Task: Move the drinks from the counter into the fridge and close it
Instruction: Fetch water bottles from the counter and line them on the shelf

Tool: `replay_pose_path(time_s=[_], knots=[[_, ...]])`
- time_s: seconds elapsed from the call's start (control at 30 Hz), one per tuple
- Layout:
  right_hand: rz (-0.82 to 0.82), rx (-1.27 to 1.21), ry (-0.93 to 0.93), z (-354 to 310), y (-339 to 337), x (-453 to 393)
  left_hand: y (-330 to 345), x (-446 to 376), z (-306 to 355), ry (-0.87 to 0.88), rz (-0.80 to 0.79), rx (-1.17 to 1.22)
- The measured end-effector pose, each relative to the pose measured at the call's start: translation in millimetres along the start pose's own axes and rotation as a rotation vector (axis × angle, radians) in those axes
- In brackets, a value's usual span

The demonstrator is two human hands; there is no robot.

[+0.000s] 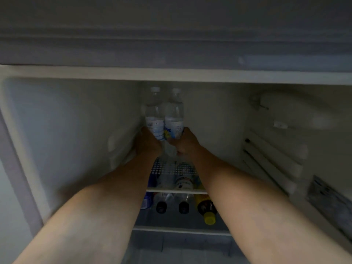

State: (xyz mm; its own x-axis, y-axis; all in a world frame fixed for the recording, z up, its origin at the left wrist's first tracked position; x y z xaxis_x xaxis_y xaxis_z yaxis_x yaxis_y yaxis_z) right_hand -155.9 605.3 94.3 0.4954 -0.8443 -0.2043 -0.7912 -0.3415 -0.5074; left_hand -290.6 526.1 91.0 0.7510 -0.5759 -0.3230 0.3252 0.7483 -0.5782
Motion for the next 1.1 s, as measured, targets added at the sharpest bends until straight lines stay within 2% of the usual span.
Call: replay_pose_path(time_s=[0.17,0.3,0.4,0.57,0.67,0.83,0.97,1.1], knots=[[0.039,0.010,0.025,1.8,5.5,-14.9,-1.1,-4.4,1.3,0.010,0.028,0.033],[0.011,0.097,0.016,7.6,8.5,-17.4,-1.0,-1.3,4.2,0.006,-0.046,0.049],[0.010,0.110,0.049,16.5,3.5,-9.9,-11.1,10.1,4.8,0.009,0.003,-0.075],[0.066,0.077,0.081,19.9,-17.4,15.8,-20.5,32.0,-9.7,-0.056,-0.050,-0.232],[0.086,0.084,0.068,17.2,-28.8,38.5,-32.9,52.0,-3.9,-0.019,-0.030,-0.189],[0.210,-0.062,0.051,11.0,-44.8,91.3,-54.4,107.5,16.4,0.066,0.099,-0.052],[0.284,-0.211,0.041,7.3,-52.9,138.7,-76.0,164.7,33.3,0.208,0.211,0.175],[0.340,-0.327,0.085,20.0,-63.4,199.4,-85.5,215.6,20.8,0.119,0.155,0.284]])
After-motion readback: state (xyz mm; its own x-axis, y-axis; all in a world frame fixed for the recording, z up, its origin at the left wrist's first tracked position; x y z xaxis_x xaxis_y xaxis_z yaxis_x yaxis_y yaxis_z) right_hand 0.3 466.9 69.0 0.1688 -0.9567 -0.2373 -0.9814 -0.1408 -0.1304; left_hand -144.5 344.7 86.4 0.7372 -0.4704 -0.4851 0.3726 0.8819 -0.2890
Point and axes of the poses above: each hand's wrist, its own x-axis away from the middle knuckle, its own y-axis out of the palm, z = x × y, the point moved 8 cm from there along -x, towards the middle knuckle, and after that the axes turned 2 degrees about z, right-handed, at the moved point
